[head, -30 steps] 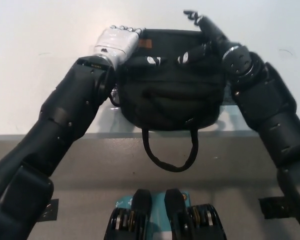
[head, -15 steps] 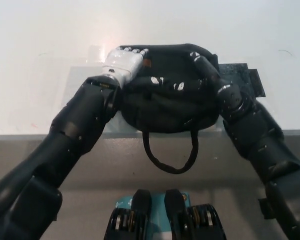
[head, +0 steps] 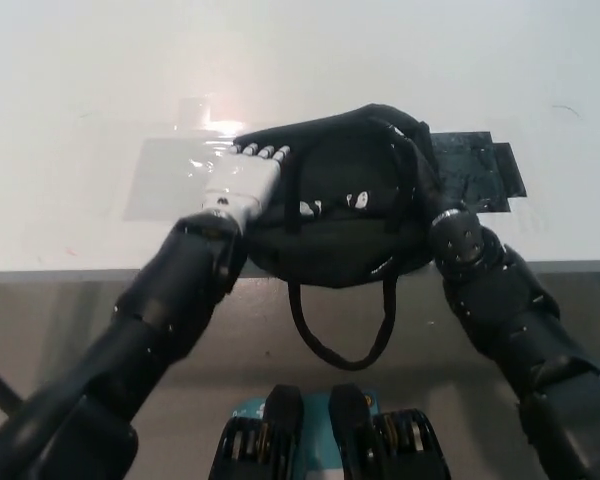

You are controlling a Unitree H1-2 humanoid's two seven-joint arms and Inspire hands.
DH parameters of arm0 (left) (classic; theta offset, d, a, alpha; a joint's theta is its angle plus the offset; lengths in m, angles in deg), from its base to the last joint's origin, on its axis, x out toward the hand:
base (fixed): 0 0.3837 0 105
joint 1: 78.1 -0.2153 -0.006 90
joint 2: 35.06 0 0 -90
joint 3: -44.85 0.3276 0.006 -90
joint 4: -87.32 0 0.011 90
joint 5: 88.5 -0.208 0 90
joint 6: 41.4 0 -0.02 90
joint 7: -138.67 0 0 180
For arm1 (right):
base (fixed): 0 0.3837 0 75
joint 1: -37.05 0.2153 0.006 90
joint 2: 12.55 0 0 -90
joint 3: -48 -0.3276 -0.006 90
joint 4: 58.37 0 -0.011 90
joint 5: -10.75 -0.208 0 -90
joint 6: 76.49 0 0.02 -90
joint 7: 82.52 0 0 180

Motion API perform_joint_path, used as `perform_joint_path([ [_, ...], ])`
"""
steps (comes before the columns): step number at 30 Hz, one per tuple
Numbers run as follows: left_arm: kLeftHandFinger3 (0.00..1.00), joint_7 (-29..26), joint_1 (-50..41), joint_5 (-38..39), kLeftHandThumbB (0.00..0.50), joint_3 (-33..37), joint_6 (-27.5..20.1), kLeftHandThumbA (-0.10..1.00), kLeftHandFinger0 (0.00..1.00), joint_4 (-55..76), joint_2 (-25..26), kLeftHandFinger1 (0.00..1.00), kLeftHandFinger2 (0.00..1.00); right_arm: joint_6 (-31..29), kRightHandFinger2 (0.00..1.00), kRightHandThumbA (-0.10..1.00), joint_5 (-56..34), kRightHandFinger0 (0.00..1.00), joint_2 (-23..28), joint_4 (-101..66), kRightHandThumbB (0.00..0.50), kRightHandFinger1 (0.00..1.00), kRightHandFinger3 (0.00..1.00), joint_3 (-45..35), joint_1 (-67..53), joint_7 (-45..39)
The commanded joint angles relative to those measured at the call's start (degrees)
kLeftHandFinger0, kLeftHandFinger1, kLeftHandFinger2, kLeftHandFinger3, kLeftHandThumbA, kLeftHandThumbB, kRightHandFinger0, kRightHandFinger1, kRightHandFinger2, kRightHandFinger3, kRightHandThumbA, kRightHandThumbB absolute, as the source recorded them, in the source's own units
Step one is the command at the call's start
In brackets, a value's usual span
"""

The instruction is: A soft travel bag is kept infront of the robot in the middle of the desk and the robot uses both its hands to press it to reduce its size

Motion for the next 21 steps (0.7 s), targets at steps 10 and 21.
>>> perform_joint_path([
  [10, 1.00, -15.9, -8.2, 1.4, 0.024, 2.5, -5.3, 1.00, 1.00, -13.7, -4.8, 1.00, 1.00, -3.0, 1.00, 1.00, -1.2, 1.00, -2.9, 3.4, 0.241, 1.00, 1.00, -0.2, -6.5, 3.7],
  [21, 1.00, -15.4, -4.0, 2.2, 0.012, 3.5, -6.9, 1.00, 1.00, -15.5, -3.1, 1.00, 1.00, -2.7, 1.00, 1.00, 0.3, 1.00, -2.5, 2.9, 0.210, 1.00, 1.00, 1.4, -4.9, 6.0],
])
